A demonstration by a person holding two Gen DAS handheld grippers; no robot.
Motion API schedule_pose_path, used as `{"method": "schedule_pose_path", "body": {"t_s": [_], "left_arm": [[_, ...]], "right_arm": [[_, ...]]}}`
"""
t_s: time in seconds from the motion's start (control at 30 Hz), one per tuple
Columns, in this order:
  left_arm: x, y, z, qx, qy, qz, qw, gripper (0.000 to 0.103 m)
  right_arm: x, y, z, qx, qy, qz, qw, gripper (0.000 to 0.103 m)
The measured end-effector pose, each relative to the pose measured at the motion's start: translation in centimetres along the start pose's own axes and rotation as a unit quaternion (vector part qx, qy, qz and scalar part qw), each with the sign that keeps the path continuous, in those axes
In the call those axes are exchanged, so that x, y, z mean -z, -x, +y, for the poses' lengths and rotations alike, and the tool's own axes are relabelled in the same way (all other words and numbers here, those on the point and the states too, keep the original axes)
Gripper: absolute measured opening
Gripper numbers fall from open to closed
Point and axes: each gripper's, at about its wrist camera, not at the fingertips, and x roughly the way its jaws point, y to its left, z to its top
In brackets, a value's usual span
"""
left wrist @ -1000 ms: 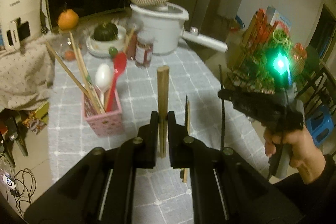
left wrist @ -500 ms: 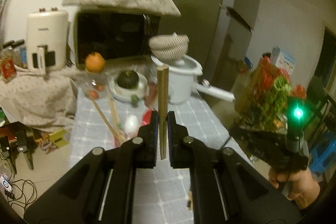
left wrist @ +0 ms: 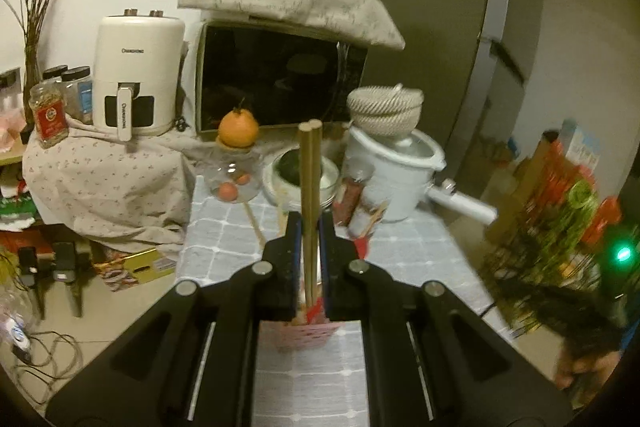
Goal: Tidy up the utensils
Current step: 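Lower the wooden chopstick into the pink holder and open the left tool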
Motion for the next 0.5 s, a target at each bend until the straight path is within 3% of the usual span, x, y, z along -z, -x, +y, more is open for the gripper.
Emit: {"method": "schedule_pose_path", "body": {"t_s": [0.3, 0.5], "left_arm": [[1.3, -3.6, -0.1, -0.010, -0.017, 0.044, 0.9988, 0.009], [2.2, -6.1, 1.0, -0.015, 0.004, 0.079, 0.9967, 0.009]], "right_arm": [[0.3, -0.4, 0.0, 0.005, 0.001, 0.008, 1.000, 0.006], [0.4, -0.6, -0.1, 0.004, 0.000, 0.013, 1.000, 0.006]]}}
